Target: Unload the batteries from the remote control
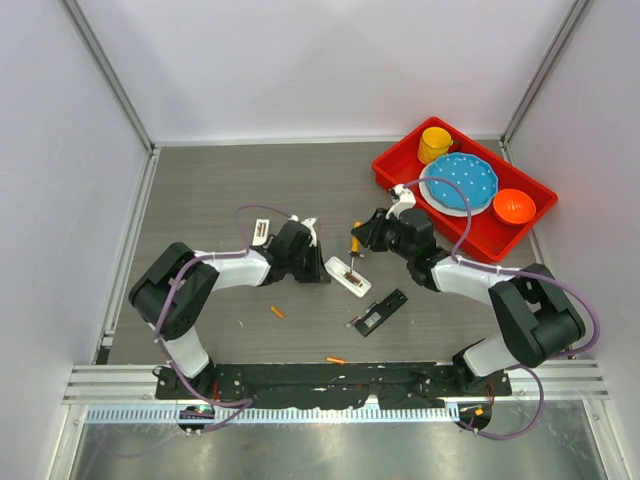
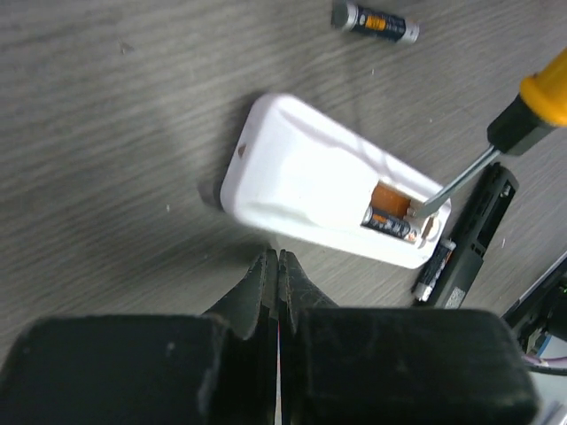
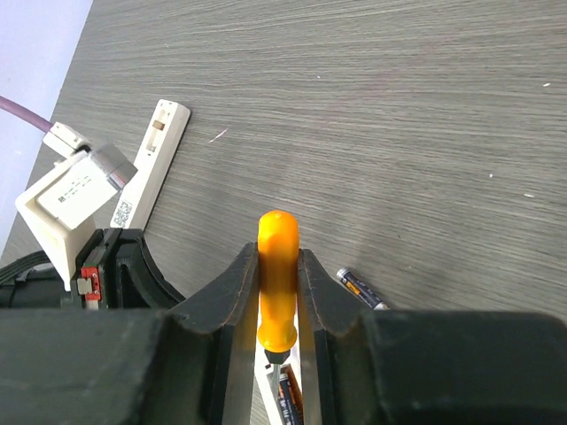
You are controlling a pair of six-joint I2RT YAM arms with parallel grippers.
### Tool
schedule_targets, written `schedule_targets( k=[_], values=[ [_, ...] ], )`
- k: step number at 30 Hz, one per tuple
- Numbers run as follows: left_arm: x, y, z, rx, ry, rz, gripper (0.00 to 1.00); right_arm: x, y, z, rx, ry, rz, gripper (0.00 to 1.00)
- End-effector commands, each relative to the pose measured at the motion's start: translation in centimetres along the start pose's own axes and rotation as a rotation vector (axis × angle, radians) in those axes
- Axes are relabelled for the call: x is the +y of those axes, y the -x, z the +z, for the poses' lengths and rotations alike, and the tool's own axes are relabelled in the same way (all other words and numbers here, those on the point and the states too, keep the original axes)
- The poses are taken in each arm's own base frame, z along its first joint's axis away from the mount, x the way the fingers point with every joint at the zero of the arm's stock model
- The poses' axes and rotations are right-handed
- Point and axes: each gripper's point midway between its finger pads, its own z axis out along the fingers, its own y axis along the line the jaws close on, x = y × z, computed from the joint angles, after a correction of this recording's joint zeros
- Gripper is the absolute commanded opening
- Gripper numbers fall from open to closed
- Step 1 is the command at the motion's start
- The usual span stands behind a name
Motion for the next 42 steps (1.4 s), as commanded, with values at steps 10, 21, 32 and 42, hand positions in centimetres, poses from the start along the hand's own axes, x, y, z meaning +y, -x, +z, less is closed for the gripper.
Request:
schedule_targets(
  k=[10,21,32,42],
  values=[
    [1.1,0.7,3.0,0.069,0.05,0.037,0.0,0.8,2.7,0.1,-0.067,-0.006,-0.047,0.01],
    [1.5,-5.5,1.2,0.164,0.047,0.026,0.0,0.8,2.5,0.0,-0.067,-0.008,-0.046,0.01],
    [-0.2,-6.0,2.0,0.158,0.059,0.06,0.0,0.4,2.4,-0.2,-0.071,-0.021,-0.043,0.01],
    [0.1,-5.5,1.7,0.134,0.08,0.071,0.0,-0.1,1.3,0.5,-0.041,-0.03,-0.03,0.01]
  ],
)
